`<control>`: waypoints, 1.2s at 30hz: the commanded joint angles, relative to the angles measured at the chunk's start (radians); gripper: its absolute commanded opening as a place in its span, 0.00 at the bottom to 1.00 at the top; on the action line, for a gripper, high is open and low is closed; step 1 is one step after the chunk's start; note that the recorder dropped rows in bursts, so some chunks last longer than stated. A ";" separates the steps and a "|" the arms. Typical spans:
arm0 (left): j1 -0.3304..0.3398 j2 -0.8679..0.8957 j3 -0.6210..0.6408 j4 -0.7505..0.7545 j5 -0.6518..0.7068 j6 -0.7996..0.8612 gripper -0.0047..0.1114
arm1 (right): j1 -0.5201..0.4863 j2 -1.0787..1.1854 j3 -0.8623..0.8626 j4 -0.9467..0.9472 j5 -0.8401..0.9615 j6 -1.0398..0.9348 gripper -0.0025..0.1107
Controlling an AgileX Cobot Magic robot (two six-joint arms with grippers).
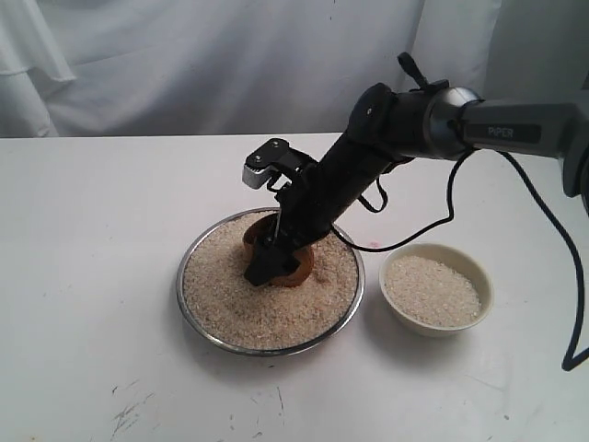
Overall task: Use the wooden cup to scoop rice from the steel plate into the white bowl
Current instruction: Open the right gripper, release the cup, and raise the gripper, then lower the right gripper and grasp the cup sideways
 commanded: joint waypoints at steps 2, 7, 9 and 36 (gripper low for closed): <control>-0.002 -0.005 0.005 -0.001 -0.006 -0.003 0.04 | -0.010 -0.014 0.003 0.022 0.016 -0.013 0.82; -0.002 -0.005 0.005 -0.001 -0.006 -0.003 0.04 | -0.036 -0.014 0.003 0.104 0.058 -0.024 0.82; -0.002 -0.005 0.005 -0.001 -0.006 -0.003 0.04 | -0.052 -0.014 0.003 0.141 0.082 -0.044 0.82; -0.002 -0.005 0.005 -0.001 -0.006 -0.003 0.04 | -0.079 -0.256 0.003 0.238 -0.135 -0.266 0.82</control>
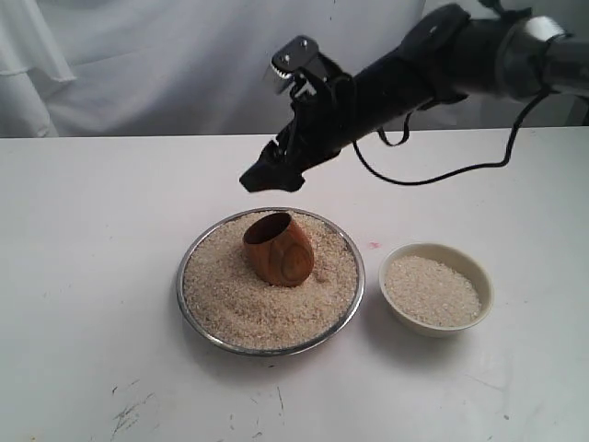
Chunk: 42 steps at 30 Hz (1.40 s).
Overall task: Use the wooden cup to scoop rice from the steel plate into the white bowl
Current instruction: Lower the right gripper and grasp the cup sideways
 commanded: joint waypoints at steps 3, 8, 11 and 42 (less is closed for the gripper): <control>-0.002 -0.005 0.005 -0.001 -0.006 -0.003 0.04 | 0.000 -0.125 0.002 0.001 -0.068 -0.035 0.82; -0.002 -0.005 0.005 -0.001 -0.006 -0.003 0.04 | 0.000 -0.143 0.002 0.006 -0.092 -0.029 0.82; -0.002 -0.005 0.005 -0.001 -0.006 -0.003 0.04 | 0.000 -0.143 0.002 0.016 -0.093 -0.029 0.82; -0.002 -0.005 0.005 -0.001 -0.006 -0.003 0.04 | 0.010 -0.309 0.765 -1.913 -1.493 1.865 0.82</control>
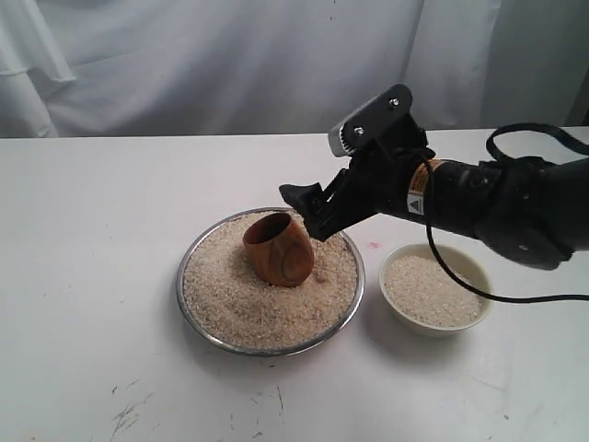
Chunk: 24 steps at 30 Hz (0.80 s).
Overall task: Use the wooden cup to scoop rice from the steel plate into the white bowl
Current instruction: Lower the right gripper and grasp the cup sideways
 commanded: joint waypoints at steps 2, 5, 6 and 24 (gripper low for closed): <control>-0.002 -0.005 0.005 -0.001 -0.006 -0.003 0.04 | -0.047 0.012 -0.055 -0.569 -0.141 0.415 0.82; -0.002 -0.005 0.005 -0.001 -0.006 -0.003 0.04 | -0.069 0.037 -0.077 -0.702 -0.137 0.524 0.82; -0.002 -0.005 0.005 -0.001 -0.006 -0.003 0.04 | -0.077 0.045 -0.079 -0.719 -0.151 0.556 0.82; -0.002 -0.005 0.005 -0.001 -0.006 -0.003 0.04 | -0.153 0.157 -0.079 -0.741 -0.185 0.628 0.82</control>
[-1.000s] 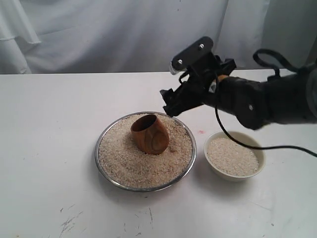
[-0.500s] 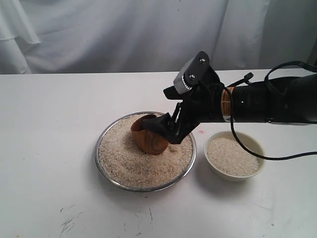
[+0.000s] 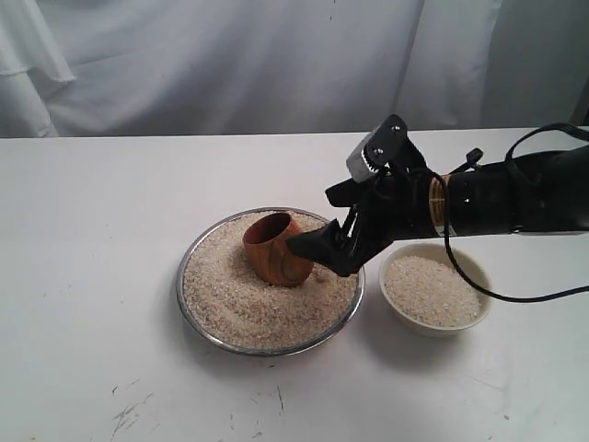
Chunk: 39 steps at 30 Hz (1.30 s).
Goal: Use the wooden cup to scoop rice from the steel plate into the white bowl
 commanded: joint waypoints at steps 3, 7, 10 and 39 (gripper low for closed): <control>-0.002 -0.005 0.005 -0.001 -0.006 -0.003 0.04 | -0.006 0.107 -0.005 0.080 -0.051 -0.048 0.82; -0.002 -0.005 0.005 -0.001 -0.006 -0.003 0.04 | -0.006 0.151 -0.005 0.161 -0.073 -0.111 0.82; -0.002 -0.005 0.005 -0.001 -0.006 -0.003 0.04 | -0.004 0.151 -0.009 0.163 -0.063 -0.118 0.82; -0.002 -0.005 0.005 -0.001 -0.006 -0.003 0.04 | 0.113 0.234 -0.105 0.279 0.041 -0.145 0.82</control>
